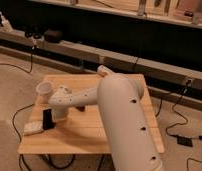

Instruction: Push the eraser across the table

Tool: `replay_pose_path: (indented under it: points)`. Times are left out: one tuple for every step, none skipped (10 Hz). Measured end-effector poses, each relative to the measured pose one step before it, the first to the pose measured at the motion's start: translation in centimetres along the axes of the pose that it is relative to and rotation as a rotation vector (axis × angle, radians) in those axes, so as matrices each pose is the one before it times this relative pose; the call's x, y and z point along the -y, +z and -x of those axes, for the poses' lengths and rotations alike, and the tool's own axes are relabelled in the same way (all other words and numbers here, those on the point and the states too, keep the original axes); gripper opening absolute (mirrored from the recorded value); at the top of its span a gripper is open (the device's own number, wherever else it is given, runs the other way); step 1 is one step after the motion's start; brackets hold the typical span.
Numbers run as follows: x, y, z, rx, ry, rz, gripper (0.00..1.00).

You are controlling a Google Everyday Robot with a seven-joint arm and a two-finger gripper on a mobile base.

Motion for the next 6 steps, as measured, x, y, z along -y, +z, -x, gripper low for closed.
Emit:
replay_pose_path:
  points:
    - [-0.019,0.072,0.051,0.00134,0.00035,0.00024,0.51]
    - [-0.102,0.031,0.04,0.00054,0.00082,0.00192,0.58]
    - [-0.076,-0.039,0.053,-0.00006,-0.00081,0.00142,0.63]
    - [-0.02,-0.333,-0.039,-0.00477,-0.00462,0.00174,0.68]
    - [0.033,0.036,0.091,0.00241,0.00541,-0.00091,0.69]
    - [0.122,0.015,0.052,0.00201,0.00077,-0.00152,0.69]
